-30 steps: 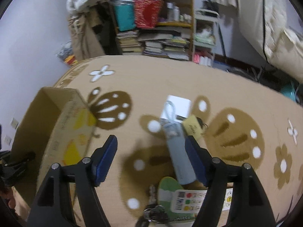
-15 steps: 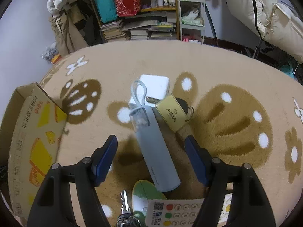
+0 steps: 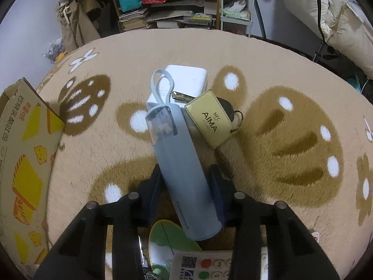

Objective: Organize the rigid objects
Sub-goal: 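Lift the bottle, carry it into the box and open the right tool, then move the empty right tool back over the pile, then grasp the white remote control with the right tool and lift it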

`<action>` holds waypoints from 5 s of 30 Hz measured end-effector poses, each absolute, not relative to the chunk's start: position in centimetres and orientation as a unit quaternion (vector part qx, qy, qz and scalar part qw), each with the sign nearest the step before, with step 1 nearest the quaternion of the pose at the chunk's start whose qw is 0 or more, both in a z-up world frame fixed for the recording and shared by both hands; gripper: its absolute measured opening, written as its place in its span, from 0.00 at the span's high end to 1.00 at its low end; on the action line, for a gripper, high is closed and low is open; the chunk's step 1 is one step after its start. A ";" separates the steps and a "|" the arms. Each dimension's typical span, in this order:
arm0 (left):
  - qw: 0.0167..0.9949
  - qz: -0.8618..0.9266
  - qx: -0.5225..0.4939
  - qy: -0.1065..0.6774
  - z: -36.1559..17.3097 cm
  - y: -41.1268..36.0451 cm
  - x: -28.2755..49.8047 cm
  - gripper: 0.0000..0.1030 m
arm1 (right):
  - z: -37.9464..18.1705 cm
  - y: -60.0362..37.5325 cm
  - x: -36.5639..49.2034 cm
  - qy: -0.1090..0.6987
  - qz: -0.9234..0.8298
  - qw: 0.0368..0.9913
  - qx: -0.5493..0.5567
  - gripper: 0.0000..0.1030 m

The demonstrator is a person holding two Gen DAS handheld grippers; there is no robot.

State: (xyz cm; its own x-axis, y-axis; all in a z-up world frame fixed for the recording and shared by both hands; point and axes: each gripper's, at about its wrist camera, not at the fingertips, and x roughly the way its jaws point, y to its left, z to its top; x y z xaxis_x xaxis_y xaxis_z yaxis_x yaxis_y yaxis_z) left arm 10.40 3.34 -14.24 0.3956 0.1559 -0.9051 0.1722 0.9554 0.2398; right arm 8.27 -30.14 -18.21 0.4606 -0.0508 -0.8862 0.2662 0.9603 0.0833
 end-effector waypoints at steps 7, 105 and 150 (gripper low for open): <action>0.822 -0.005 0.150 0.550 -14.3 3.3 10.3 0.84 | -17.5 -29.2 8.3 0.501 -0.099 0.855 0.091 0.64; 0.820 0.003 0.160 0.550 -14.3 2.7 10.7 0.83 | -10.1 -22.5 5.9 0.449 -0.051 0.886 0.108 0.13; 0.820 0.003 0.166 0.548 -14.1 2.6 10.4 0.82 | -19.1 -34.8 2.3 0.527 -0.264 0.761 0.269 0.12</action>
State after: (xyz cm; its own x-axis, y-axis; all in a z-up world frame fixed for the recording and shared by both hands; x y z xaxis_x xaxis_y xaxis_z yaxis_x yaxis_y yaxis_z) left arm 10.39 2.58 -14.12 0.3990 0.1869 -0.8977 0.1764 0.9451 0.2752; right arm 2.32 -34.82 -19.09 0.3045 -0.1189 -0.9451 0.6862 0.7155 0.1311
